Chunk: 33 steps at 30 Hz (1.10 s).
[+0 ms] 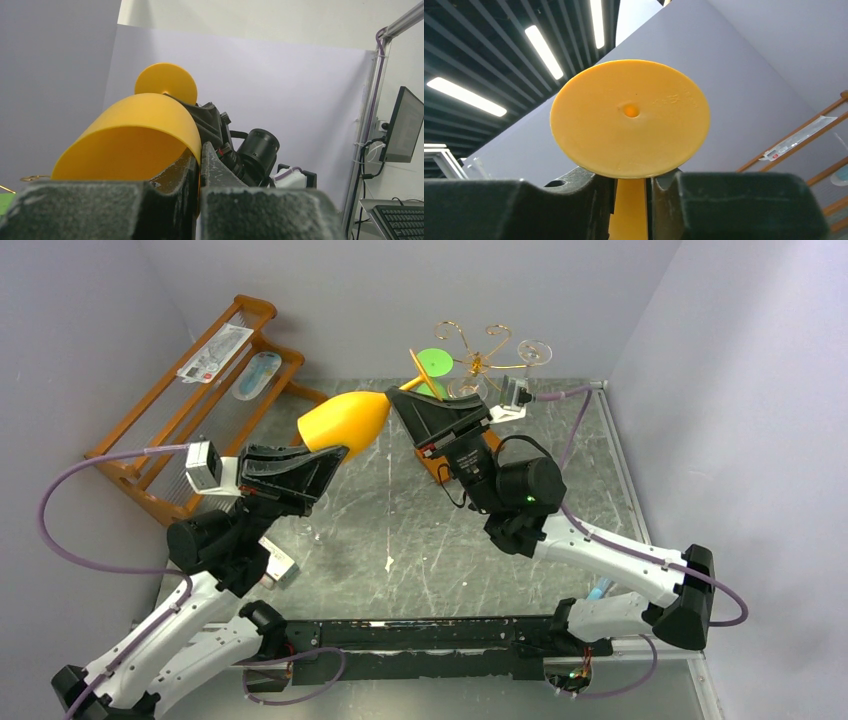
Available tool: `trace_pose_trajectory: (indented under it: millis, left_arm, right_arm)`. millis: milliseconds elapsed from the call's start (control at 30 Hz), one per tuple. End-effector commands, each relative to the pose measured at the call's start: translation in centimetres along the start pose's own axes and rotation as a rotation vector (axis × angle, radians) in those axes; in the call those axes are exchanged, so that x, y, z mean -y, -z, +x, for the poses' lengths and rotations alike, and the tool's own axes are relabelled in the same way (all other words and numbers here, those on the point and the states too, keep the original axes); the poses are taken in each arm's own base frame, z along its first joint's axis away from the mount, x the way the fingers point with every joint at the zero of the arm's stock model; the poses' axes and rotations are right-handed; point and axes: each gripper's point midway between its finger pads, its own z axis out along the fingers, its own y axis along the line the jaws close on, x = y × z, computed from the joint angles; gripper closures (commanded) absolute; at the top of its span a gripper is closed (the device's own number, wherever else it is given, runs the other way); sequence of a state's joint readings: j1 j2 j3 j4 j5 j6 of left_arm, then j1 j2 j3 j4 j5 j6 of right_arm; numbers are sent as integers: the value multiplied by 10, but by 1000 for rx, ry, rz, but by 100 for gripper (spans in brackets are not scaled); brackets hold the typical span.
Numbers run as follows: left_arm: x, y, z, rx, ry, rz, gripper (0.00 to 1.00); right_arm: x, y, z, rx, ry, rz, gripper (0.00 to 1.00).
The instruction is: Place the wine glass upside down on the wine glass rack
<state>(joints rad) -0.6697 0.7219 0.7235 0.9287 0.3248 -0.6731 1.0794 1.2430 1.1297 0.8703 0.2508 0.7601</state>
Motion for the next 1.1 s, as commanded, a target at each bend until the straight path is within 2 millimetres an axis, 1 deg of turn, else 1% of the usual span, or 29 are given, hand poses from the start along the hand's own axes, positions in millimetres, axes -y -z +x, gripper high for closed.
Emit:
trace_pose_trajectory:
  millis: [0,67,167,267,333,400,500,533,600,633,700,767,833,900,1000,1067]
  left_arm:
    - [9,3,2,-27,-26,36,95]
    - [10,6,4,-37,-20,41,95]
    - [12,8,9,-59,-5,48,94]
    - [9,11,18,-112,-12,32,89]
    - [3,13,25,-155,-12,-1,84]
    - [-2,15,28,-176,-14,-30,70]
    - [-8,19,29,-197,-18,-83,42]
    - [-11,21,28,-203,-34,-105,36]
    - [-21,27,27,-230,-85,-173,24]
    - [-29,33,27,-249,-110,-226,20]
    - [-44,49,24,-267,-155,-339,13]
    - [-52,65,18,-265,-182,-424,7]
    - [-54,77,9,-255,-208,-478,4]
    - [-53,82,1,-254,-232,-503,4]
    - [-46,77,-12,-261,-269,-494,4]
    - [-43,71,-16,-278,-260,-490,4]
  right_arm:
    - [-4,-5,-12,54,0,15,77]
    - [-2,-4,-15,66,2,22,81]
    - [-2,-5,-17,75,8,24,92]
    - [-1,-6,-14,62,24,29,100]
    - [1,-5,-13,57,34,32,100]
    - [2,-3,-13,58,44,35,100]
    - [5,1,-15,59,74,40,100]
    - [4,2,-16,60,85,40,100]
    - [9,7,-16,55,116,52,100]
    - [12,10,-17,56,130,64,100]
    - [19,14,-18,49,153,103,100]
    - [26,16,-17,33,192,134,100]
    - [31,18,-15,16,237,153,100]
    - [37,20,-11,-10,301,159,100]
    - [44,25,-3,-76,461,148,100]
    - [46,30,0,-129,577,125,100]
